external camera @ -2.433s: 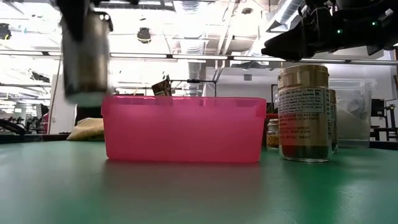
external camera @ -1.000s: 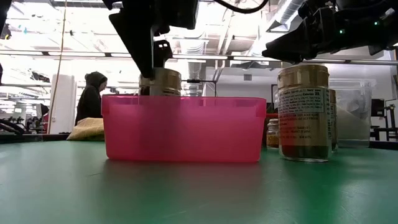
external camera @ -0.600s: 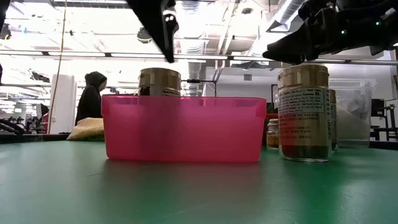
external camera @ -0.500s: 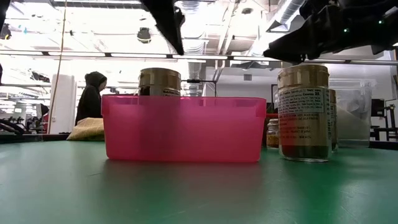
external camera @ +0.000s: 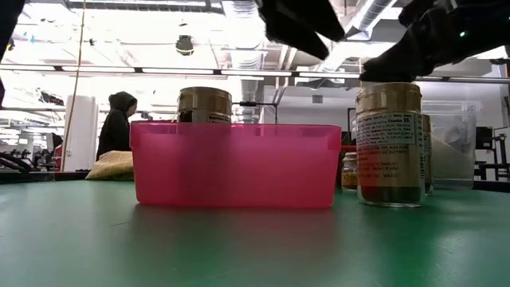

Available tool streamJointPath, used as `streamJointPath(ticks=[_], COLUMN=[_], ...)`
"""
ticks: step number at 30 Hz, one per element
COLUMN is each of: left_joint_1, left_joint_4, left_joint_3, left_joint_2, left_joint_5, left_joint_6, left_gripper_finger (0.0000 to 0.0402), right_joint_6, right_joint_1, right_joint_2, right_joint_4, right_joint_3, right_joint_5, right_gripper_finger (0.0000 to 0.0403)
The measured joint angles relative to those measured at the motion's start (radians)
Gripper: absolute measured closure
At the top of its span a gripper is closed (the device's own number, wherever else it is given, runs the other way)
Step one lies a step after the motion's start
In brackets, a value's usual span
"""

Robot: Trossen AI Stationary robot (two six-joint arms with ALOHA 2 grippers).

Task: Sort spices by type
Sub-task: Put the gold seasoning bottle into the red bin

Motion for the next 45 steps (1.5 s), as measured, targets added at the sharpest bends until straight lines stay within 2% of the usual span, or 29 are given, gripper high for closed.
streamJointPath(ticks=[8,19,26,31,41,45], left_joint_1=[0.019,0.045,0.023,0.007,0.011,0.012], left_joint_4=[0.166,0.251,0.274,0.284,0.288,0.301], left_joint_3=[-0.001,-0.001,-0.002,-0.002,-0.002,-0.002], left_joint_2=[0.094,0.153,0.171,0.189,0.246,0.243], left_joint_5=[0.152,0.342,0.339,0.229,0.222,0.221], left_joint_6=[0.006,-0.067,0.063,0.147,0.147,0.150], left_gripper_finger=[0.0079,0.0078,0.0042,0.0006,0.0006,0.0023], right_joint_6=[0.040,0.047,0.047,0.047,0.047,0.047], right_joint_1=[0.000,-0.002,-0.002,-0.002,-0.002,-0.002], right_joint_2=[-0.197,-0.206,-0.206,-0.206,-0.205,-0.205], right_joint_4=[-0.085,-0.069,-0.067,-0.067,-0.071,-0.077], right_joint_3=[-0.028,-0.053,-0.053,-0.053,-0.053,-0.053], right_joint_5=[0.033,0.042,0.042,0.042,0.041,0.041], right_gripper_finger=[0.0127,0.0127,0.0127,0.0127,0.0127,0.0127])
